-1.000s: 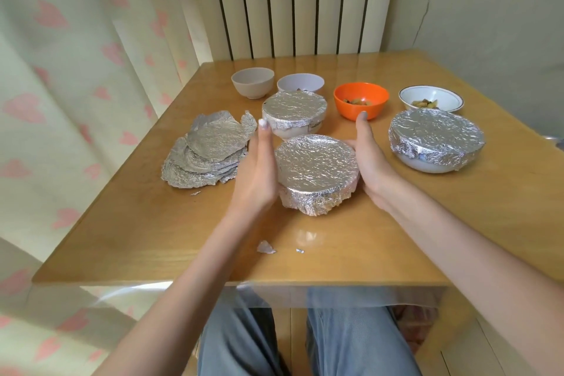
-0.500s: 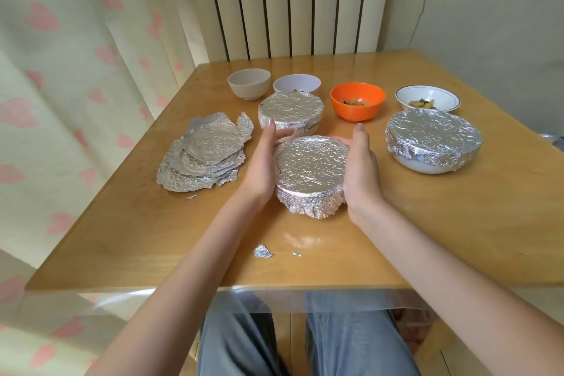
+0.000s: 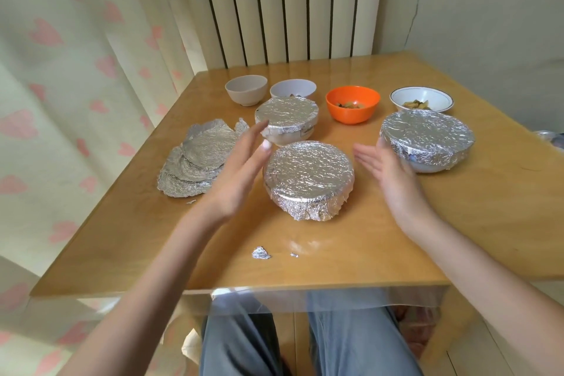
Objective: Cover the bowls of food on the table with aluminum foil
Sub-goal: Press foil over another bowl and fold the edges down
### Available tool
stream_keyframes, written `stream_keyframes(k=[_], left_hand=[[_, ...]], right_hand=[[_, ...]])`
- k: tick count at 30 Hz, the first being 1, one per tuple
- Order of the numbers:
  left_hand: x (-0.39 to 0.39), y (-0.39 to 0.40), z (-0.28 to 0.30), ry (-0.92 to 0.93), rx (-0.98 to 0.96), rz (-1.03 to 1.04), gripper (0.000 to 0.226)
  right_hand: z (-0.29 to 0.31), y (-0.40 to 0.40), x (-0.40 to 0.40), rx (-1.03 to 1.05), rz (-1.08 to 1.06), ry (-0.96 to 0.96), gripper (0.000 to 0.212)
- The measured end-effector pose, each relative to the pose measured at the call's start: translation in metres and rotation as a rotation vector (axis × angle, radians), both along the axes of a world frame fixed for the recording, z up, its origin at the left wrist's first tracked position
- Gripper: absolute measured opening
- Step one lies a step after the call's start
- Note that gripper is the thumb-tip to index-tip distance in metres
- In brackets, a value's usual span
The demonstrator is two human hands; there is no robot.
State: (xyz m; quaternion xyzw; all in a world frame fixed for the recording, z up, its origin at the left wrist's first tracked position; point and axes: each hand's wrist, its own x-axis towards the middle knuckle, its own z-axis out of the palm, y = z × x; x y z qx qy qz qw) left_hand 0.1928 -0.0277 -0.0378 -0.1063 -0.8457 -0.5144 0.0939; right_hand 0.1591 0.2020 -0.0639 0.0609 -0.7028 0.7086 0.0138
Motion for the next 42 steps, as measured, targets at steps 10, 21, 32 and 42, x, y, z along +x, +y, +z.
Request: stream_keyframes(k=[10, 21, 32, 42], left_hand=[[-0.029, 0.050, 0.065, -0.139, -1.200, -0.487, 0.112], [-0.040, 0.063, 0.056, -0.233, -1.150, -0.557, 0.096], [-0.040, 0.065, 0.057, -0.267, -1.164, -0.564, 0.097], [-0.041, 0.067, 0.057, -0.267, -1.169, -0.566, 0.093]], right_hand=[[-0.005, 0.010, 0.050, 0.822, 0.036, 0.380, 0.057], [-0.004, 0.011, 0.041, 0.798, 0.010, 0.428, 0.036], [0.011, 0.021, 0.013, 0.640, 0.130, 0.439, 0.032], [0.041, 0.026, -0.014, 0.906, 0.281, 0.402, 0.064]])
